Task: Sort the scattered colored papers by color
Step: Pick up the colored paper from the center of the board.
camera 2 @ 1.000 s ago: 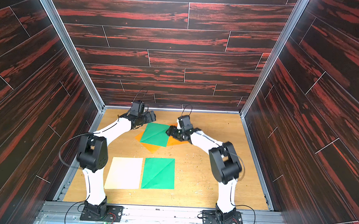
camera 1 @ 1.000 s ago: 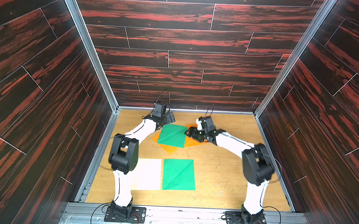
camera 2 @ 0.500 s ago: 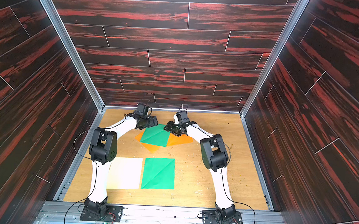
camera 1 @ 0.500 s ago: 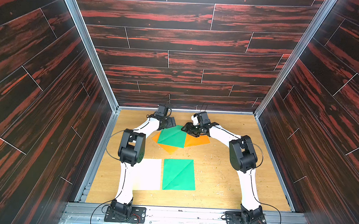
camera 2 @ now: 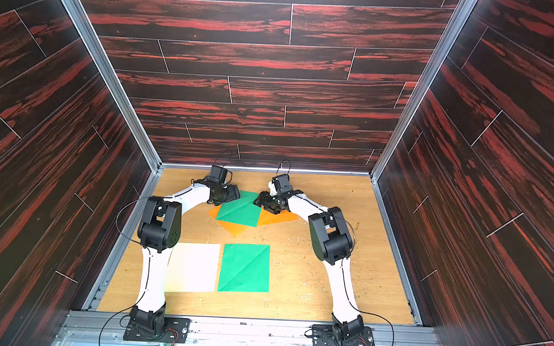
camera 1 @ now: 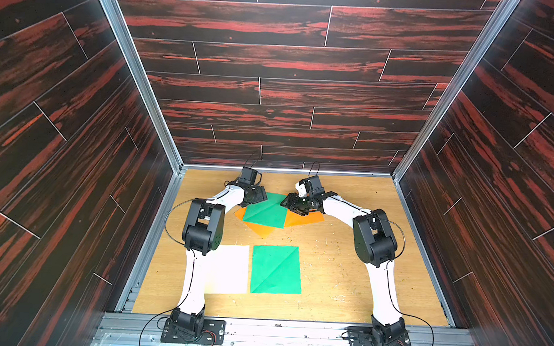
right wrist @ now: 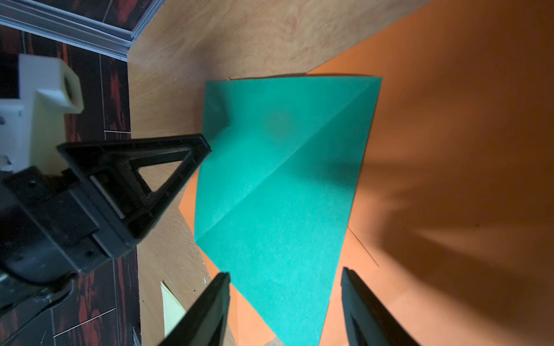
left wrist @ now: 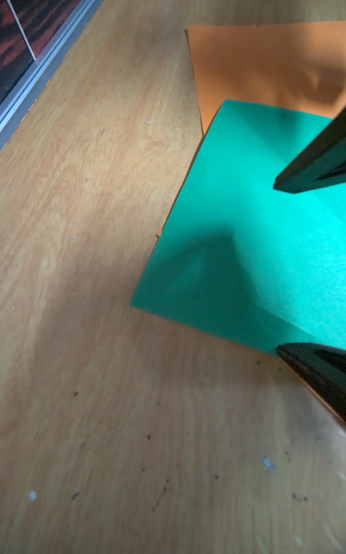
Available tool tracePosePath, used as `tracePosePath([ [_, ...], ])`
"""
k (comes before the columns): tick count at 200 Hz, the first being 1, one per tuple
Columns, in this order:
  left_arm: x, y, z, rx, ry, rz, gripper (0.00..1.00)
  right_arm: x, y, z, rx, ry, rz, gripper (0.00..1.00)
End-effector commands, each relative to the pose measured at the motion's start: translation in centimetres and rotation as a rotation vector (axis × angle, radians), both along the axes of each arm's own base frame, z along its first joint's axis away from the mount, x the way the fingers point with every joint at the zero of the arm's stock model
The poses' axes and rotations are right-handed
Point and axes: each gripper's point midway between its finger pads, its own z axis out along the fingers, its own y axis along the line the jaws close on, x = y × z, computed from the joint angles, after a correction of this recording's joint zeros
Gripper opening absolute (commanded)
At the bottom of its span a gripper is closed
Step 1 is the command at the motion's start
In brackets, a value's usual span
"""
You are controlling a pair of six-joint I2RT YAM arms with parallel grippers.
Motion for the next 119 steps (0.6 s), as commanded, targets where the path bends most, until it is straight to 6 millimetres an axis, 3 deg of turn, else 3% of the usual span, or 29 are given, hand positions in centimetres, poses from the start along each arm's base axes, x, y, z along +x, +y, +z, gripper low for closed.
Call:
tracePosePath([
  [1,-0.2,0.3,-0.4,-0.001,0.008,0.007,0.8,-0.6,-0.2,-1.3,-0.013,0.021,0.015,0.62],
  [41,-0.5,0.4,-1.2,0.002,0.034,0.005,0.76,-0.7,-0.2,-1.9,0.0,0.041,0.013,0.62],
  [81,-1.1,0.3,-2.5,-0.004,0.075,0.004,0.38,-1.0,0.1,-1.9,0.022,0.054,0.025,0.62],
  [119,-1.7,0.5,-3.4,0.009,0.112,0.006,0.37,-1.3,-0.3,-2.8,-0.003,0.068,0.021,0.62],
])
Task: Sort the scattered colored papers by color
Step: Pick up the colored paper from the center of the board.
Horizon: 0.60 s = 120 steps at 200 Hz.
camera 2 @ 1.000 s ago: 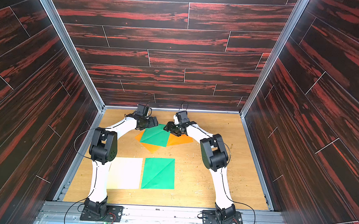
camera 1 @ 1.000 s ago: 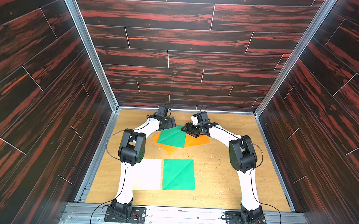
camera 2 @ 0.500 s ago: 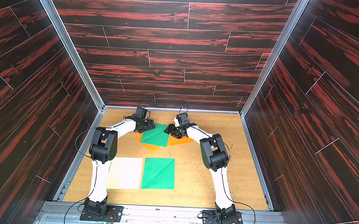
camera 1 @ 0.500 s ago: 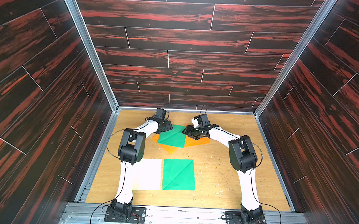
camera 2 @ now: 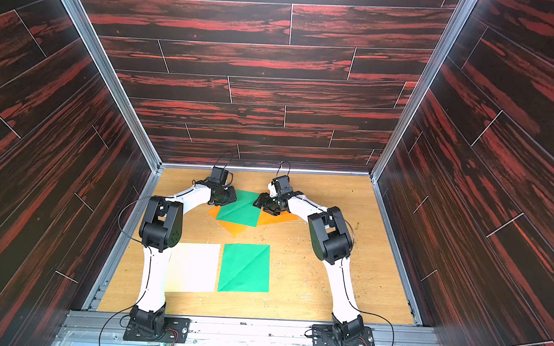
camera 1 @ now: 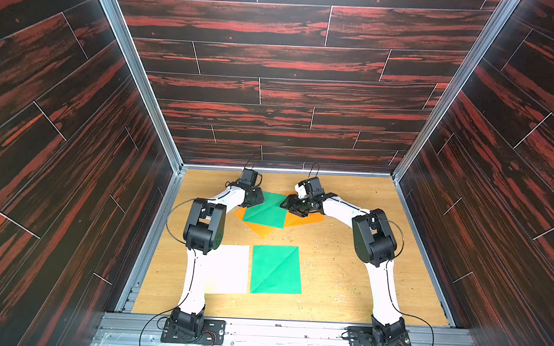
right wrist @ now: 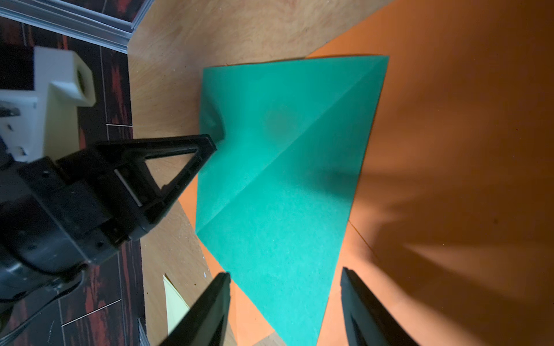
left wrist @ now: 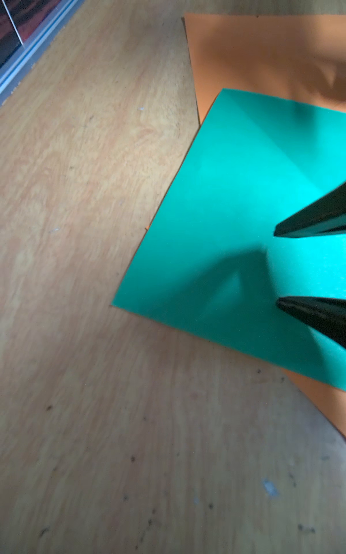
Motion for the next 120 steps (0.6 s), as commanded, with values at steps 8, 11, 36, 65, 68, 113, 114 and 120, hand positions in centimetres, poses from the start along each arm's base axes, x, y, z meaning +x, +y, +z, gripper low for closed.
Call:
tracePosePath([
  [8,-1.6,0.8,-2.5,0.024,0.092,0.005,0.38,-0.8,-0.5,-2.3,-0.024,0.049,0.005,0.62],
  [11,-1.6,0.8,-2.6,0.025,0.095,0.005,0.38,-0.8,-0.5,-2.4,-0.025,0.05,0.004,0.62],
  [36,-2.0,0.8,-3.2,0.027,0.117,0.005,0.38,-0.6,-0.3,-3.1,-0.024,0.055,0.011,0.62],
  [65,-2.3,0.6,-4.0,0.018,0.142,-0.002,0.39,-0.3,0.5,-3.6,0.002,0.075,0.028,0.62],
  [68,-2.4,0.6,-4.0,0.017,0.146,-0.003,0.39,-0.2,0.6,-3.7,0.004,0.077,0.029,0.62],
  [113,-2.6,0.4,-4.5,0.008,0.155,-0.008,0.39,0.3,1.4,-4.0,0.038,0.087,0.043,0.62],
  [114,-2.6,0.4,-4.6,0.008,0.156,-0.008,0.39,0.3,1.4,-4.0,0.039,0.089,0.043,0.62],
  [120,-2.6,0.4,-4.5,0.007,0.156,-0.009,0.39,0.3,1.5,-3.9,0.043,0.087,0.043,0.62],
])
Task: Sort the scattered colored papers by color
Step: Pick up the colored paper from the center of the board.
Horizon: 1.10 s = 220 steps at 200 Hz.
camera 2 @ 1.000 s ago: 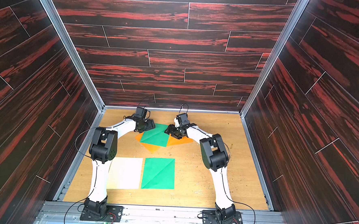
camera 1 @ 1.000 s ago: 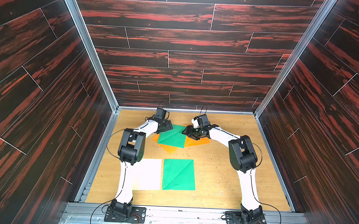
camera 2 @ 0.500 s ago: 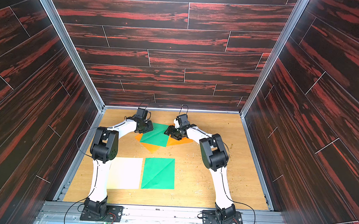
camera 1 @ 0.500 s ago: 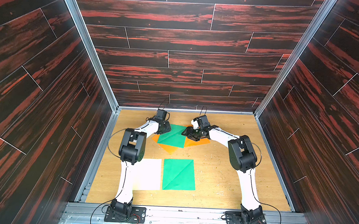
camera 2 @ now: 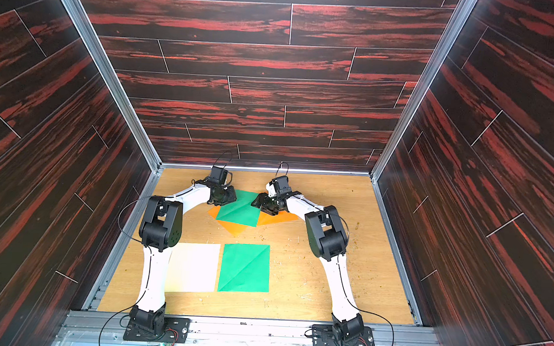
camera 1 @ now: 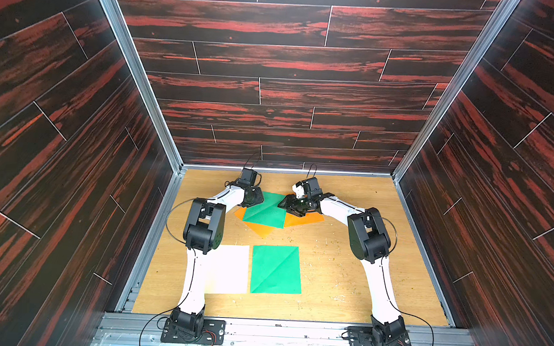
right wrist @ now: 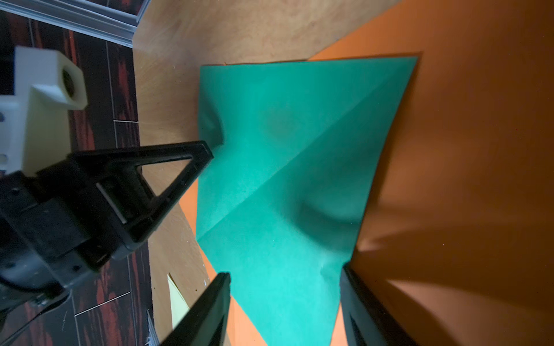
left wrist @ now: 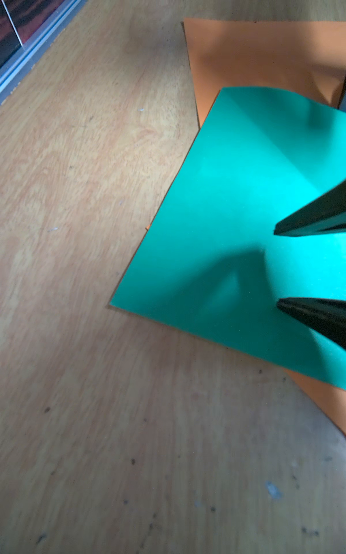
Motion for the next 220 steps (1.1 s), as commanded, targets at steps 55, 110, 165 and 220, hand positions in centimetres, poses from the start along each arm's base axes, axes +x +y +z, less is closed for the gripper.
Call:
tracePosePath([
  [55,-2.7,0.6,-4.6,0.017,0.149,-0.005,0.38,-0.5,1.6,0.4,0.121,0.01,0.036,0.62],
  [110,-2.8,0.5,-4.9,0.011,0.154,-0.006,0.38,0.0,3.9,2.2,0.264,0.0,0.113,0.62],
  [165,-2.8,0.3,-5.0,0.0,0.156,-0.008,0.38,0.3,5.5,4.3,0.4,-0.026,0.173,0.63],
  [220,-2.9,0.3,-4.9,0.0,0.155,-0.01,0.38,0.7,6.0,2.5,0.407,0.015,0.15,0.63],
])
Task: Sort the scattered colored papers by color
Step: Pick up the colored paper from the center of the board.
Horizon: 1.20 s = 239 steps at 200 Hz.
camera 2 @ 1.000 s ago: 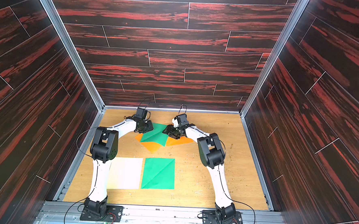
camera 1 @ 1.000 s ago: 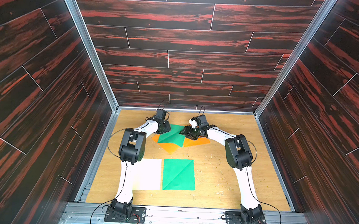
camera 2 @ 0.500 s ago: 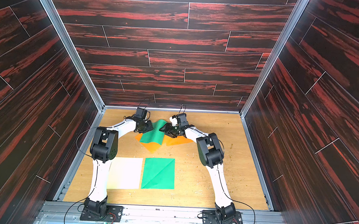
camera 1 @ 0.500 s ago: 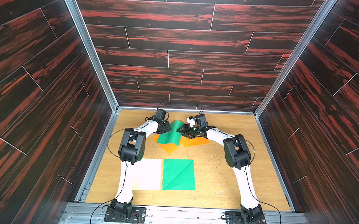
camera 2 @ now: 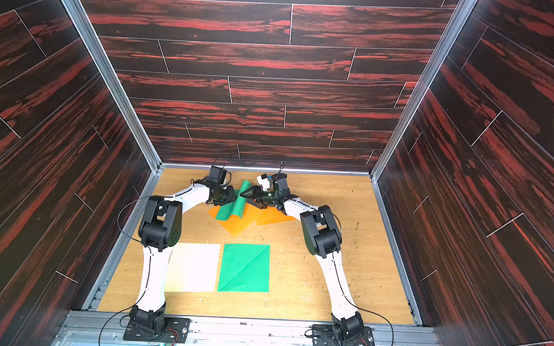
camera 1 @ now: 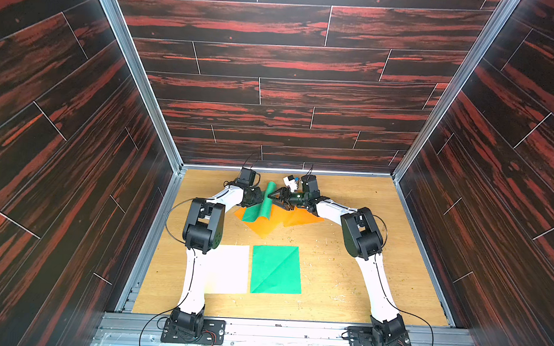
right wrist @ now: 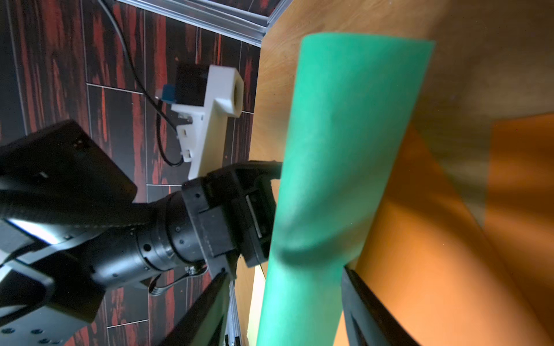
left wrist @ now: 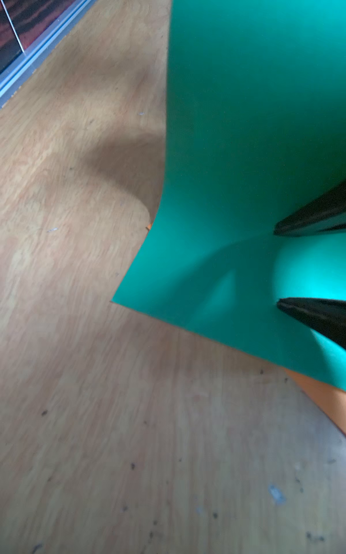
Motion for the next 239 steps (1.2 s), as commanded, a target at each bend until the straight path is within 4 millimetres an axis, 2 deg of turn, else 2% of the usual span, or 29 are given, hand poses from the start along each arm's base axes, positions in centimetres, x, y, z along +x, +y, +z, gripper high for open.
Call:
tracePosePath([
  [1,-2.8,0.5,-4.9,0.024,0.149,-0.004,0.38,-0.2,0.6,-1.9,-0.01,0.039,0.018,0.63],
  [25,-2.8,0.5,-4.9,0.025,0.148,-0.002,0.38,-0.2,0.6,-2.9,-0.043,0.051,0.021,0.63],
  [78,-2.8,0.4,-4.9,0.019,0.149,-0.005,0.38,-0.2,1.0,-3.4,-0.026,0.04,0.033,0.65],
  [111,-2.7,0.4,-4.9,0.019,0.147,-0.005,0.38,-0.2,1.2,-4.7,-0.061,0.046,0.035,0.65],
  [136,-2.8,0.3,-4.8,0.016,0.147,-0.006,0.38,-0.1,1.5,-4.8,-0.043,0.044,0.043,0.66],
  [158,-2.8,0.4,-4.8,0.017,0.148,-0.006,0.38,-0.4,2.2,-3.8,0.051,0.038,0.07,0.67],
  [215,-2.9,0.4,-5.0,0.021,0.152,-0.007,0.38,-1.5,2.5,0.9,0.289,-0.018,0.112,0.68],
  [239,-2.9,0.4,-4.9,0.021,0.151,-0.007,0.38,-2.3,2.1,1.5,0.341,-0.006,0.12,0.68],
])
